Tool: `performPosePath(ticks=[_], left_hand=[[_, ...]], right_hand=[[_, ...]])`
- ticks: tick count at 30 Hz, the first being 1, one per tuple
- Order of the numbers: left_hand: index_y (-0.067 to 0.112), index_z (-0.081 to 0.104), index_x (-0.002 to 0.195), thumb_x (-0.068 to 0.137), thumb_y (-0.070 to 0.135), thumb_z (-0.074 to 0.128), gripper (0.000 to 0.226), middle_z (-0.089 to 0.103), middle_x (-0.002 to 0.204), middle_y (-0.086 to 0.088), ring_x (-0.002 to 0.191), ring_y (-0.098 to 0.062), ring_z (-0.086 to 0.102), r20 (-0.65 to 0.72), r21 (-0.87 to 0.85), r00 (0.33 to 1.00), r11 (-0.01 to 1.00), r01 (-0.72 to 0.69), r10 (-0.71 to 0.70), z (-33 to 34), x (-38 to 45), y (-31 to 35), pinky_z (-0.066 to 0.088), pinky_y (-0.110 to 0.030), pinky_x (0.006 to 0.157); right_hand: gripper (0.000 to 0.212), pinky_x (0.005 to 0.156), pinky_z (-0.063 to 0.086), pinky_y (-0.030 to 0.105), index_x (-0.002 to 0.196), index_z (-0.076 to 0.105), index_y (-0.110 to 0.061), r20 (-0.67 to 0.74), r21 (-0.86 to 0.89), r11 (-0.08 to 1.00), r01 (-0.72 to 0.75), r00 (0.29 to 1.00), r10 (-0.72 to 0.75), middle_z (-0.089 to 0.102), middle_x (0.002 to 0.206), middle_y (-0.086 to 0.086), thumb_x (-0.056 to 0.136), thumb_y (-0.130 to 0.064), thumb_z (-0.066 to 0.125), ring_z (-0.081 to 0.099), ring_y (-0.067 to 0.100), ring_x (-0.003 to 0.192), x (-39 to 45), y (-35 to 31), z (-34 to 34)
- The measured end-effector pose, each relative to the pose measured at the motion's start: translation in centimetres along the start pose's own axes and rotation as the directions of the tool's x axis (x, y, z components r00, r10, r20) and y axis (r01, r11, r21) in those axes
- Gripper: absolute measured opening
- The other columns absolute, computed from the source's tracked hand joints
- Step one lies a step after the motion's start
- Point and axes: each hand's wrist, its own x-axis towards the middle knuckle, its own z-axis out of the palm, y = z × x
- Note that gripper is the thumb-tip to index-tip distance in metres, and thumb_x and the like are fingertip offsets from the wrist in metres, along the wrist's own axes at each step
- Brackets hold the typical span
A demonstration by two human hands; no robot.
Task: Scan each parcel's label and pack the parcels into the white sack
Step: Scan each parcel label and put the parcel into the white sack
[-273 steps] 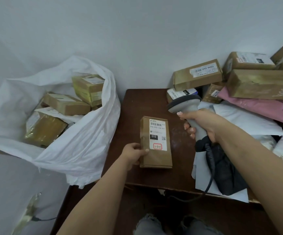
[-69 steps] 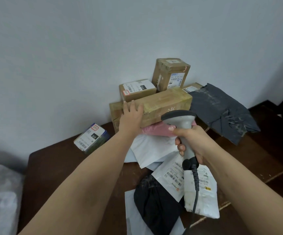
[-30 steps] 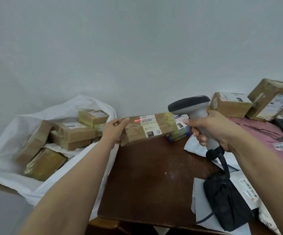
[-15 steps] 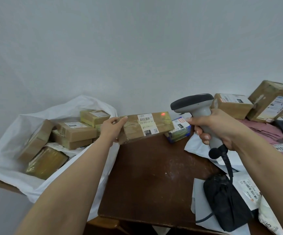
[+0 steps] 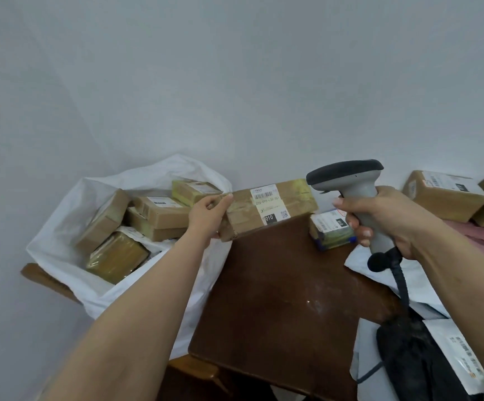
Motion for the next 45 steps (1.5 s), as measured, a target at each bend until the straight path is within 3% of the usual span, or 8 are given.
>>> performPosePath(ticks=[5,9,12,25,29,34,40,45], left_hand=[[0.019,0.066,0.104,0.091,0.044,0.063,0.028,0.066,0.099,0.0,0.086,-0.018,0.065,-0.241,-0.162,0.964,0.974,-0.158,0.116,-7.2,-1.3,0.0,0.056,-0.027,0.056],[0.026,0.065,0.103,0.084,0.055,0.063,0.035,0.065,0.1,-0.003,0.089,-0.021,0.066,-0.443,-0.148,0.882,0.956,-0.252,0.163,-15.7,-1.7,-0.9,0.059,-0.05,0.079],[0.026,0.067,0.113,0.084,0.045,0.07,0.034,0.063,0.11,-0.001,0.089,-0.016,0.065,-0.491,-0.099,0.855,0.963,-0.249,0.171,-20.1,-2.6,-2.1,0.059,-0.036,0.072],[0.024,0.067,0.118,0.087,0.028,0.071,0.031,0.063,0.112,0.003,0.092,-0.008,0.066,-0.206,0.014,0.976,0.997,-0.072,0.074,-24.3,-2.9,-5.3,0.061,-0.041,0.073],[0.025,0.068,0.113,0.087,0.03,0.07,0.026,0.063,0.11,-0.001,0.094,-0.012,0.065,-0.157,0.051,0.987,0.999,-0.009,0.017,-25.1,-2.5,-5.9,0.058,-0.049,0.078],[0.026,0.067,0.115,0.087,0.032,0.071,0.029,0.061,0.117,-0.008,0.102,-0.02,0.066,-0.112,0.012,0.993,0.999,0.036,-0.034,-25.3,-1.3,-6.3,0.059,-0.053,0.076],[0.025,0.066,0.114,0.088,0.032,0.07,0.027,0.06,0.084,0.002,0.073,-0.013,0.058,-0.107,0.172,0.984,0.977,-0.124,0.144,-22.4,1.1,-6.1,0.049,-0.021,0.06],[0.021,0.063,0.12,0.093,0.041,0.06,0.033,0.064,0.098,0.002,0.082,-0.013,0.059,0.14,0.629,0.946,0.765,0.142,-0.291,-21.5,1.4,-6.7,0.048,-0.023,0.063]], right_hand=[[0.023,0.041,0.036,0.026,0.087,0.052,-0.004,0.104,0.003,1.0,0.002,0.995,-0.003,0.047,0.054,0.009,0.09,-0.019,0.069,0.034,0.017,0.04,1.8,-0.7,5.2],[0.026,0.042,0.036,0.026,0.086,0.053,-0.003,0.172,-0.029,0.999,-0.014,0.985,0.018,0.047,0.059,0.013,0.089,-0.023,0.07,0.036,0.017,0.04,2.9,-0.8,9.1],[0.026,0.04,0.038,0.025,0.084,0.054,-0.004,0.152,-0.022,0.999,-0.028,0.988,0.031,0.05,0.054,0.008,0.089,-0.022,0.071,0.039,0.015,0.038,3.9,-0.2,11.8],[0.054,0.044,0.049,0.023,0.108,0.06,-0.005,-0.28,-0.131,0.988,-0.086,0.959,0.046,0.07,0.092,0.011,0.074,-0.043,0.081,0.067,0.018,0.057,11.2,7.2,23.3],[0.08,0.079,0.059,0.048,0.125,0.046,-0.006,-0.376,-0.135,0.974,-0.183,0.919,0.12,0.064,0.113,0.014,0.068,-0.049,0.083,0.07,0.036,0.09,13.4,8.9,26.6],[0.057,0.076,0.058,0.045,0.129,0.044,-0.002,-0.374,-0.161,0.948,-0.273,0.906,0.198,0.062,0.115,0.018,0.081,-0.016,0.072,0.066,0.033,0.084,14.7,9.1,28.1],[0.03,0.046,0.043,0.023,0.11,0.053,-0.005,-0.346,0.016,1.0,0.018,0.938,-0.011,0.056,0.084,0.007,0.083,-0.004,0.067,0.054,0.015,0.057,15.3,2.9,26.8],[0.021,0.058,0.051,0.031,0.097,0.052,-0.006,-0.322,0.064,0.997,-0.036,0.945,0.055,0.053,0.077,0.009,0.083,-0.002,0.067,0.053,0.02,0.058,14.5,3.6,24.6]])
